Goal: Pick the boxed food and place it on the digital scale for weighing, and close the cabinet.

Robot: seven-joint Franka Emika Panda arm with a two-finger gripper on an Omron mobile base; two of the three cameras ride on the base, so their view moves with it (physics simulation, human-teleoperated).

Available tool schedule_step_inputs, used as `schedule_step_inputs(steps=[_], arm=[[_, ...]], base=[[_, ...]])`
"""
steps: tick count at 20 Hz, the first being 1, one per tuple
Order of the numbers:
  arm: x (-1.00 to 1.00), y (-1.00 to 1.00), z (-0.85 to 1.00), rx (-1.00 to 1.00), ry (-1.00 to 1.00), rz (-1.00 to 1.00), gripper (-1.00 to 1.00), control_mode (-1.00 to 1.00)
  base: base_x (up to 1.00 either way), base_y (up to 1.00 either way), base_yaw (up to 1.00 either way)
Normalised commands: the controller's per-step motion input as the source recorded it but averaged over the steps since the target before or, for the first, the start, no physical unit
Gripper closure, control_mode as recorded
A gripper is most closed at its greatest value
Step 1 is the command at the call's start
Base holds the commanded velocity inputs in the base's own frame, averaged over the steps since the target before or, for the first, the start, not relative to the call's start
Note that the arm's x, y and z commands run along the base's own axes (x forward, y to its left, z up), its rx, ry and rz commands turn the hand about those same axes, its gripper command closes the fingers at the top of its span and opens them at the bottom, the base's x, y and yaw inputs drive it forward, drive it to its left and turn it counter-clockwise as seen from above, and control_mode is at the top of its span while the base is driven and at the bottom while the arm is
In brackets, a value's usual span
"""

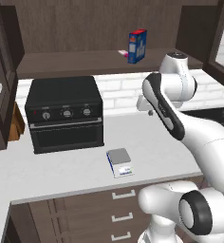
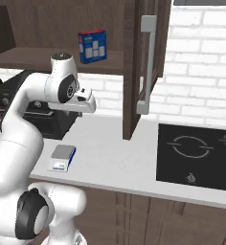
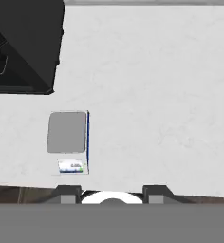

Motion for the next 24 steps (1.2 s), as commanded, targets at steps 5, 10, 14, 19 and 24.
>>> schedule_step_inputs(steps=[5, 10, 14, 19, 24], arm=[[-0.42, 0.04, 0.08, -0.02, -0.12, 0.00, -1.00, -1.00], [-0.67, 0.24, 0.05, -0.11, -0.22, 0.01, -1.00, -1.00], [-0.57, 0.21, 0.51, -0.05, -0.25, 0.00, -1.00, -1.00], [-0.34, 0.20, 0.86, 0.00, -0.29, -0.06, -1.00, -1.00], [-0.15, 0.11, 0.87, 0.00, -0.27, -0.03, -1.00, -1.00]], base=[[0.00, 0.00, 0.00], [0.00, 0.00, 0.00], [0.00, 0.00, 0.00], [0.00, 0.00, 0.00], [0.00, 0.00, 0.00]])
